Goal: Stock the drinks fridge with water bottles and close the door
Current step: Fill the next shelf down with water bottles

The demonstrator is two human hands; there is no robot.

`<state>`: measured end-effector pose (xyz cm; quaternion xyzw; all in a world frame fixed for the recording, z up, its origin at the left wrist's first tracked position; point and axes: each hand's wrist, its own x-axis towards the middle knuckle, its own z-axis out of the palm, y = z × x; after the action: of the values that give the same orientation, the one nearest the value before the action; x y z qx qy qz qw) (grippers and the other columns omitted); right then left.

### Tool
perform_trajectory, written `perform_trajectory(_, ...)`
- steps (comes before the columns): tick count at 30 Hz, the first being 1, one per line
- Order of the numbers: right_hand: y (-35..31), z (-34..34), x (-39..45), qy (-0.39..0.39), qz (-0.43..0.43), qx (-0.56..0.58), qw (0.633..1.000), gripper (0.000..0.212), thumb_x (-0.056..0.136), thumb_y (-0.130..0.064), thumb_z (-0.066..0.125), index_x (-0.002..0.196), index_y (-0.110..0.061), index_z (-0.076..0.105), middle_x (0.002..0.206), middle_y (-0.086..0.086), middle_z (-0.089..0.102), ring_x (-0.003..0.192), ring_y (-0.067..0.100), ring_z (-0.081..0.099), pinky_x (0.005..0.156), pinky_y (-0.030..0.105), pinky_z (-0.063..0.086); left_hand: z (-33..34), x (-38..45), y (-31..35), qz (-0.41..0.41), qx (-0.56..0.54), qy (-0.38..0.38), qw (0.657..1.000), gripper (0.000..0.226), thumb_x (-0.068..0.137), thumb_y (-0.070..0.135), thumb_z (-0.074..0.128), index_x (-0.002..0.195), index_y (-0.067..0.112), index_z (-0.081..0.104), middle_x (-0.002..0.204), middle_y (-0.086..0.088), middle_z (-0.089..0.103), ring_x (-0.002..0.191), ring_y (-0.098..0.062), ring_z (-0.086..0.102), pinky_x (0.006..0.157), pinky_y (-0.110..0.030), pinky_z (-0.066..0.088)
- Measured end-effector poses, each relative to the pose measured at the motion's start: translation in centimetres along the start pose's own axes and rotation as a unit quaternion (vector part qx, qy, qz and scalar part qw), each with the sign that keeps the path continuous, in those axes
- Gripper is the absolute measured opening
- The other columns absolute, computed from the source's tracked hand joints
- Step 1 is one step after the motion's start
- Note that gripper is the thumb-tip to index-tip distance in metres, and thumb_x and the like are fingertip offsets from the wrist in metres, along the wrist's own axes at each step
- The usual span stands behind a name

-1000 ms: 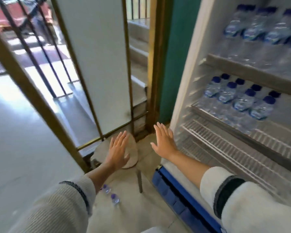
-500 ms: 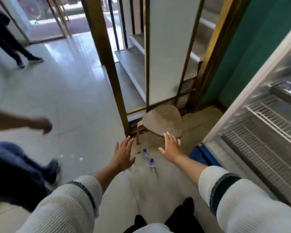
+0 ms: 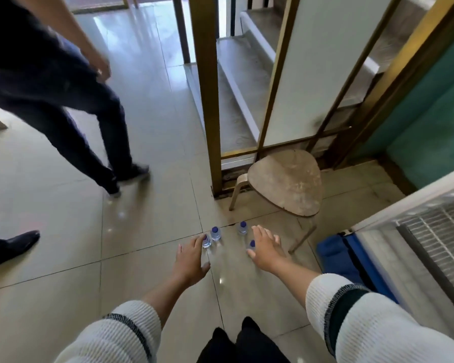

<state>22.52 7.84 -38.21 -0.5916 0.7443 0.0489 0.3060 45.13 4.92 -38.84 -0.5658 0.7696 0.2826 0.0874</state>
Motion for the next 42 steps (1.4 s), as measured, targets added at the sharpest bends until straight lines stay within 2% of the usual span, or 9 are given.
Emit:
perform_trajectory(9,1.9,14.9,16.6,-0.077,-0.024,0.012,0.997,0.078,0.094,-0.032,0.055,0.153,-0.016,0.006,0.16,0.005,0.012,0.147,0.023,0.013,0.117,0.04,0.018,15.6,13.4,-9.0,-0.083,-0.039,-0.014,0.996,0.076,0.089,0.038,0.058,0.151,0.016,0.018,0.152,0.001,0.032,0.138,-0.02,0.033,0.118,-0.043,0.016)
perform_trajectory(15,3.8,25.8,28.9,-0.088,-0.014,0.044,0.995,0.078,0.092,-0.028,0.059,0.151,-0.012,0.01,0.155,0.008,0.026,0.141,0.029,0.026,0.11,0.04,0.03,27.7,22.8,-14.8,-0.125,-0.076,0.003,0.989,0.077,0.089,0.039,0.058,0.15,0.016,0.018,0.151,-0.001,0.031,0.139,-0.022,0.03,0.118,-0.042,0.016)
perform_trajectory(17,4.2,28.5,32.7,-0.072,-0.021,0.05,0.996,0.076,0.091,-0.026,0.06,0.149,-0.011,0.014,0.15,0.01,0.031,0.136,0.03,0.034,0.103,0.039,0.036,30.8,25.9,-16.4,-0.132,-0.091,0.022,0.987,0.077,0.089,0.036,0.058,0.151,0.015,0.016,0.151,-0.001,0.03,0.139,-0.022,0.029,0.117,-0.042,0.015)
perform_trajectory(21,4.7,34.0,39.4,-0.046,-0.053,0.118,0.991,0.089,0.084,-0.026,0.07,0.151,-0.016,0.013,0.155,0.006,0.025,0.138,0.03,0.032,0.108,0.04,0.035,36.3,31.8,-19.1,-0.139,-0.159,0.095,0.973,0.086,0.084,0.029,0.066,0.151,0.012,0.015,0.15,-0.002,0.03,0.137,-0.022,0.03,0.115,-0.039,0.02)
perform_trajectory(23,4.8,35.9,41.4,-0.028,-0.069,0.16,0.984,0.081,0.079,-0.025,0.074,0.146,-0.022,0.027,0.146,0.003,0.039,0.131,0.029,0.042,0.102,0.036,0.039,38.1,34.3,-19.6,-0.143,-0.215,0.138,0.956,0.087,0.079,0.026,0.072,0.149,0.012,0.022,0.143,-0.002,0.039,0.131,-0.025,0.039,0.111,-0.039,0.027)
perform_trajectory(26,5.2,38.1,43.5,0.009,-0.085,0.204,0.975,0.061,0.074,-0.018,0.077,0.125,-0.026,0.044,0.123,-0.004,0.053,0.114,0.022,0.054,0.089,0.03,0.045,39.6,36.9,-19.3,-0.164,-0.324,0.196,0.911,0.07,0.073,0.017,0.079,0.132,0.013,0.041,0.121,-0.003,0.053,0.11,-0.025,0.054,0.095,-0.036,0.045)
perform_trajectory(29,5.0,38.7,44.2,0.007,-0.077,0.226,0.971,0.064,0.072,-0.02,0.082,0.12,-0.026,0.041,0.117,-0.002,0.054,0.104,0.018,0.055,0.086,0.029,0.047,39.8,37.8,-19.0,-0.183,-0.392,0.228,0.872,0.061,0.071,0.01,0.081,0.119,0.016,0.044,0.108,-0.001,0.055,0.096,-0.019,0.056,0.08,-0.025,0.043)
perform_trajectory(35,5.0,39.2,44.4,0.014,-0.057,0.263,0.963,0.051,0.075,-0.015,0.077,0.107,-0.023,0.038,0.096,-0.001,0.056,0.086,0.017,0.056,0.064,0.019,0.04,39.8,37.1,-19.5,-0.187,-0.411,0.227,0.863,0.057,0.072,0.011,0.081,0.113,0.022,0.043,0.105,-0.001,0.058,0.094,-0.019,0.058,0.078,-0.026,0.044)
perform_trajectory(42,4.8,32.8,35.4,0.023,-0.002,0.354,0.935,0.056,0.074,-0.014,0.08,0.114,-0.019,0.042,0.103,0.0,0.053,0.093,0.017,0.052,0.077,0.025,0.04,32.4,28.5,-16.6,-0.22,-0.401,0.2,0.866,0.057,0.075,0.01,0.08,0.118,0.015,0.043,0.109,-0.004,0.055,0.097,-0.022,0.055,0.085,-0.03,0.045)
